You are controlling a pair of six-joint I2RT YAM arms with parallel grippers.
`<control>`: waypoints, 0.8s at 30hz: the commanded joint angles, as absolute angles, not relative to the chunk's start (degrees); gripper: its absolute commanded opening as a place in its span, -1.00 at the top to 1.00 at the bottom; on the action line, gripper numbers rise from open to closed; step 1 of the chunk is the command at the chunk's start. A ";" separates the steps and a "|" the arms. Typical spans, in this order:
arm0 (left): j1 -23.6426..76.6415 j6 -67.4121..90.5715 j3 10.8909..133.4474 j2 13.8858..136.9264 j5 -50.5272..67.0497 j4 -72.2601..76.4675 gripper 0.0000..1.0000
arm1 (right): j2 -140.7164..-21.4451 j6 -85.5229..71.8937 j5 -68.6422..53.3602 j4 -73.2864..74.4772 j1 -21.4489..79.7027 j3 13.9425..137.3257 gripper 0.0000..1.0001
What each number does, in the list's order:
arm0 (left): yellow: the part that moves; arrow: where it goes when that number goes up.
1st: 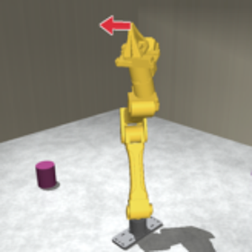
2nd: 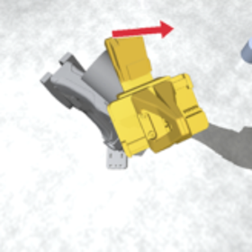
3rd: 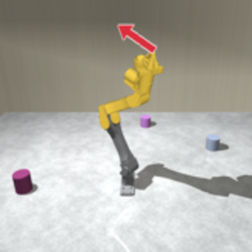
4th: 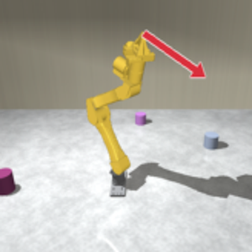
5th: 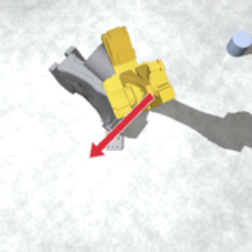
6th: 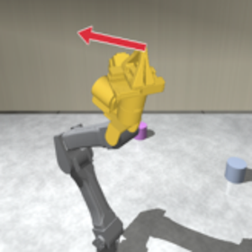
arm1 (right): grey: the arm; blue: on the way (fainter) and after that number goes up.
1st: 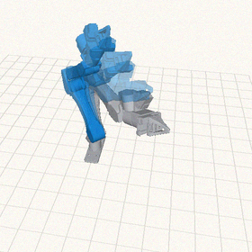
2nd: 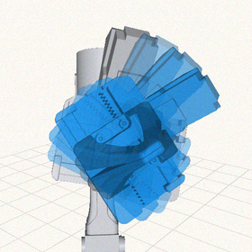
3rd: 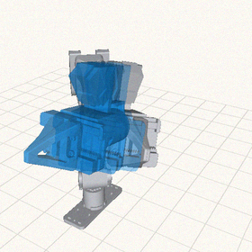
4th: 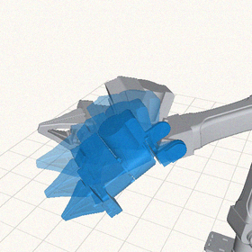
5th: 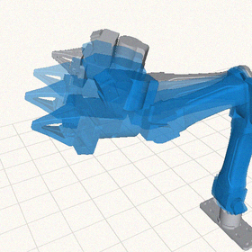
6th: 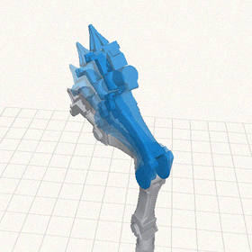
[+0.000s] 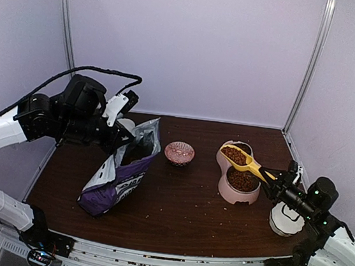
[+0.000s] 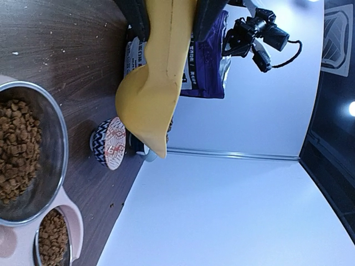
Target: Serve the pet food
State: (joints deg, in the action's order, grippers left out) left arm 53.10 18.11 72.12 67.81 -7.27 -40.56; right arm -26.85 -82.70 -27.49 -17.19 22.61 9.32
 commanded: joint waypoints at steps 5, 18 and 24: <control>50.15 10.84 74.43 67.14 -2.13 -38.94 1.00 | -16.72 -82.38 -31.77 -10.43 13.14 5.03 0.76; 50.10 5.36 68.83 65.55 -5.76 -34.12 1.00 | -11.35 -75.53 -28.07 10.01 10.94 7.86 0.76; 50.10 4.94 66.92 64.95 -5.78 -33.42 1.00 | -13.52 -70.70 -27.03 16.92 10.94 12.67 0.76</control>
State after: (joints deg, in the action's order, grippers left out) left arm 50.61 6.50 68.18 65.49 -4.08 -36.49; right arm -12.71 -75.13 -28.80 13.17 11.35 7.42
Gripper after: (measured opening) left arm 0.017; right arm 0.241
